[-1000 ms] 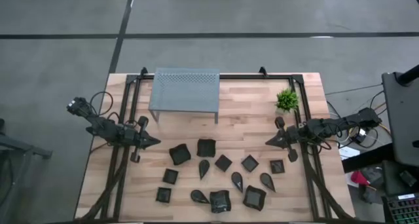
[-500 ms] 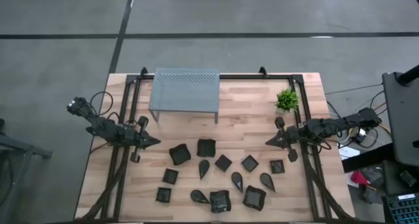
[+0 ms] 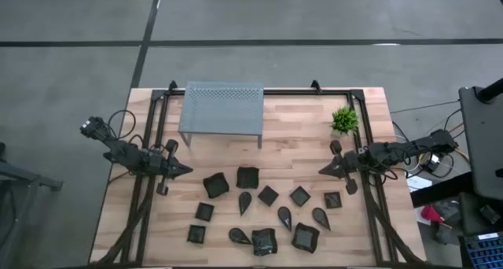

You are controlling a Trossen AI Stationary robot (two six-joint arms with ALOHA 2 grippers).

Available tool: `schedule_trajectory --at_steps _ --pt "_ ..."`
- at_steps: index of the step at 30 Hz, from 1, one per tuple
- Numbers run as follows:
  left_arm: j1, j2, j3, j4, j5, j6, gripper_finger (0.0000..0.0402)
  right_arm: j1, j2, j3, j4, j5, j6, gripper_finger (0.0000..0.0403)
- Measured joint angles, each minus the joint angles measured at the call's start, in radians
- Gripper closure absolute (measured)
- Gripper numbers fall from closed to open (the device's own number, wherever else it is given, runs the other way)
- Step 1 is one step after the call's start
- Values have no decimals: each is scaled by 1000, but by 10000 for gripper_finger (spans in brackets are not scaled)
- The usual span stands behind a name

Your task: Pick & Place Mini shaped plates

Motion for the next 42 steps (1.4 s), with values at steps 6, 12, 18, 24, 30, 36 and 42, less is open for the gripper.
schedule_trajectory --at_steps 6,12,18,24,30,36,42 --pt "0 0 0 0 0 0 401 2 0 0 -1 -7 373 394" --pt "0 0 0 0 0 0 401 5 0 0 0 -36 544 394" --pt "0 0 0 2 0 0 401 5 0 0 51 -138 443 394" --pt "0 0 0 4 0 0 401 5 0 0 72 -94 300 394" --pt "0 0 0 5 0 0 401 5 0 0 78 -51 68 394" --pt "0 0 0 5 0 0 401 5 0 0 78 -50 44 394" --pt "0 0 0 6 0 0 401 5 0 0 73 -51 52 394"
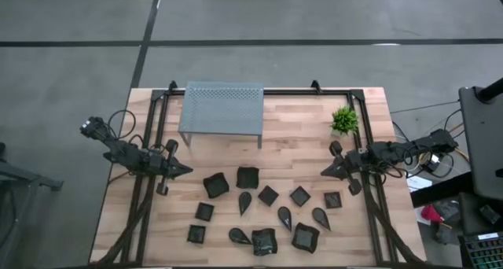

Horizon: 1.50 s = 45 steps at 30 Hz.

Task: Pick & Place Mini shaped plates
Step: Put the black distorted square plate on the shelf

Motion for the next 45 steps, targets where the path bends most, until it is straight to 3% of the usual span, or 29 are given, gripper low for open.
schedule_trajectory --at_steps 6,15,18,22,29,37,45 --pt "1 0 -7 49 -48 60 401 0 0 0 0 0 -4 394" --pt "1 0 -4 601 -64 -70 401 0 0 0 0 0 -4 394" --pt "1 0 -2 702 -64 -154 401 -1 0 0 0 0 -4 394" --pt "1 47 -1 604 -97 -230 401 -1 0 0 -1 0 -4 394" --pt "1 276 49 434 -220 -463 371 0 0 0 -1 0 -4 394" --pt "-1 522 264 221 -269 -484 284 0 0 0 -1 0 -5 394" --pt "-2 781 491 -210 -216 -562 278 0 0 0 -1 0 -5 394"
